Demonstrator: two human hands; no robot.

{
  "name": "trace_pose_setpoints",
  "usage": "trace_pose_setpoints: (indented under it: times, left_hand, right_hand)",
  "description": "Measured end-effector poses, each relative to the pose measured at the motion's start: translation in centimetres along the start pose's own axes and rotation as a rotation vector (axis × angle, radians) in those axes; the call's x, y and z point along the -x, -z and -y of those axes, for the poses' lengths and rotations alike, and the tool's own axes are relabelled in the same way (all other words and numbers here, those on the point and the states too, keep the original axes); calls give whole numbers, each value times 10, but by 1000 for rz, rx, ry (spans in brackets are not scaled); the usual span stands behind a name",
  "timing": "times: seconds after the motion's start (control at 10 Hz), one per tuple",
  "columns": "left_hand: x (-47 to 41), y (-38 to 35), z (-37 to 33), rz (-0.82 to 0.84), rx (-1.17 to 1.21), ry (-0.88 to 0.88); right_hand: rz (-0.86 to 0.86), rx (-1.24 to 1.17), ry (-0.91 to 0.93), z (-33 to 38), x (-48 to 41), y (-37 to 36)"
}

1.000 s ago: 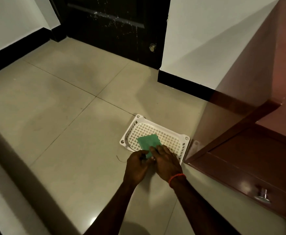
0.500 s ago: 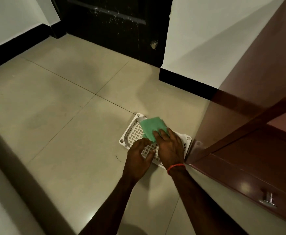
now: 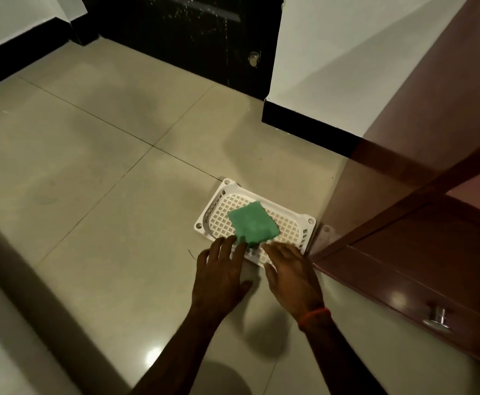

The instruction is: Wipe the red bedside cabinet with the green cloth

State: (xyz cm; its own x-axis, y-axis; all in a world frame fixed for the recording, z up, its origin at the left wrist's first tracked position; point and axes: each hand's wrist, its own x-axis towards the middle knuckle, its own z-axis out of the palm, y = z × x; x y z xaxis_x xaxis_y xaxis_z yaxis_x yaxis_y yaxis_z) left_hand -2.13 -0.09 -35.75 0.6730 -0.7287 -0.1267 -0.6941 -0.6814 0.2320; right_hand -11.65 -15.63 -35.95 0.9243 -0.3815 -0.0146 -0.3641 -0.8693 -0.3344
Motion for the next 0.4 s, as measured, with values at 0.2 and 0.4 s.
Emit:
trace_pose_setpoints:
  times: [0.2,0.4]
  left_hand:
    - [56,-22,-11,321,39,54]
    - [45,-35,-31,627,-49,37]
  right_hand:
    - [480,51,-423,-28,130,-3]
    - [732,6,-588,-17,118,-14]
